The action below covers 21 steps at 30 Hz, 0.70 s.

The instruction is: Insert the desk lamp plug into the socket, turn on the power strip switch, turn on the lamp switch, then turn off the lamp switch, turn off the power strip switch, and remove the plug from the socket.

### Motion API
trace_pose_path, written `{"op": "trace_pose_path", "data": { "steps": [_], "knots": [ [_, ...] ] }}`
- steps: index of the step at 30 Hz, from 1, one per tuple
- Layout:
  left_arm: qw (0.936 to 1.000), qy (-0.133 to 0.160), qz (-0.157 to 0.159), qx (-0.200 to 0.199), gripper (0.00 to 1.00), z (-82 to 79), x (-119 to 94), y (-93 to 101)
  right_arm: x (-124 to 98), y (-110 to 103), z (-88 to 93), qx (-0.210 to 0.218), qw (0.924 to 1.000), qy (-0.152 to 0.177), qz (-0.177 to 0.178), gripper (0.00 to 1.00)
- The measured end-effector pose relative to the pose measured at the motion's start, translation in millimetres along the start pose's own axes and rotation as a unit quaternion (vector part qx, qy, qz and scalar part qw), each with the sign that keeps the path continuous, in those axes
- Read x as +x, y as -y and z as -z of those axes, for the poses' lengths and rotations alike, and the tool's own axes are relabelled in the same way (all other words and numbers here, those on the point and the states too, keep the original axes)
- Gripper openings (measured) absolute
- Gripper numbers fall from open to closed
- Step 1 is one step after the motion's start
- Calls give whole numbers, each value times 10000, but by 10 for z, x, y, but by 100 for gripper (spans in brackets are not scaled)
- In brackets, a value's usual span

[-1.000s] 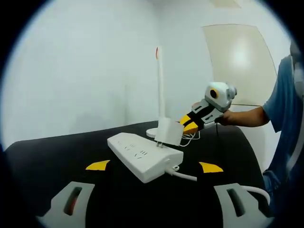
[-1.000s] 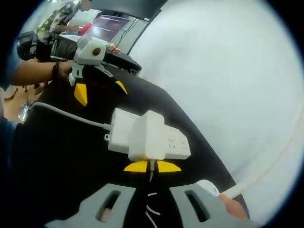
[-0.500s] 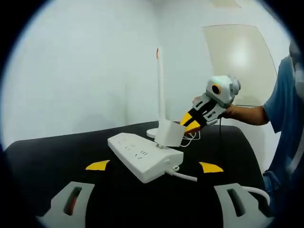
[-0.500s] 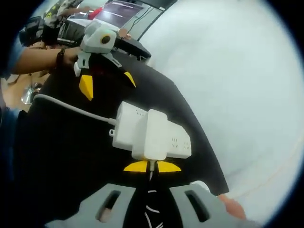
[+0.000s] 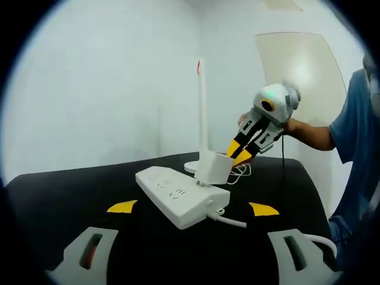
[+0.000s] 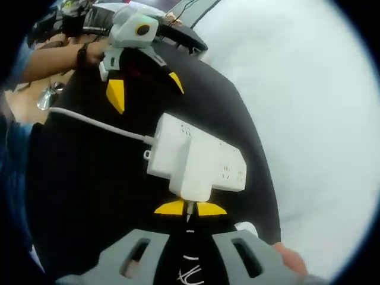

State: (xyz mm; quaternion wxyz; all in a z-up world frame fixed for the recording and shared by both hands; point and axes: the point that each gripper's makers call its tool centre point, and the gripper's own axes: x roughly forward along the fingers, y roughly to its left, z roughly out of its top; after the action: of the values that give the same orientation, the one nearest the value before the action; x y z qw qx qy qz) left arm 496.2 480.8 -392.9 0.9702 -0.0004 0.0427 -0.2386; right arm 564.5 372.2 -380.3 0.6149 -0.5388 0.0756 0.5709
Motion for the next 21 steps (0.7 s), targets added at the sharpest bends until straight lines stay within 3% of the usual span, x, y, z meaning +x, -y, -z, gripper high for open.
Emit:
{"op": "trace_pose_path", "data": {
  "steps": [8, 21],
  "knots": [
    [10000, 45, 0, -39, 69, -28, -27, 87, -3, -14, 19, -102, 9996, -245, -109, 6],
    [9996, 164, -11, -223, 69, -69, -9, -3, 19, -38, 60, 3, 9991, -389, -176, 6]
  ]
}}
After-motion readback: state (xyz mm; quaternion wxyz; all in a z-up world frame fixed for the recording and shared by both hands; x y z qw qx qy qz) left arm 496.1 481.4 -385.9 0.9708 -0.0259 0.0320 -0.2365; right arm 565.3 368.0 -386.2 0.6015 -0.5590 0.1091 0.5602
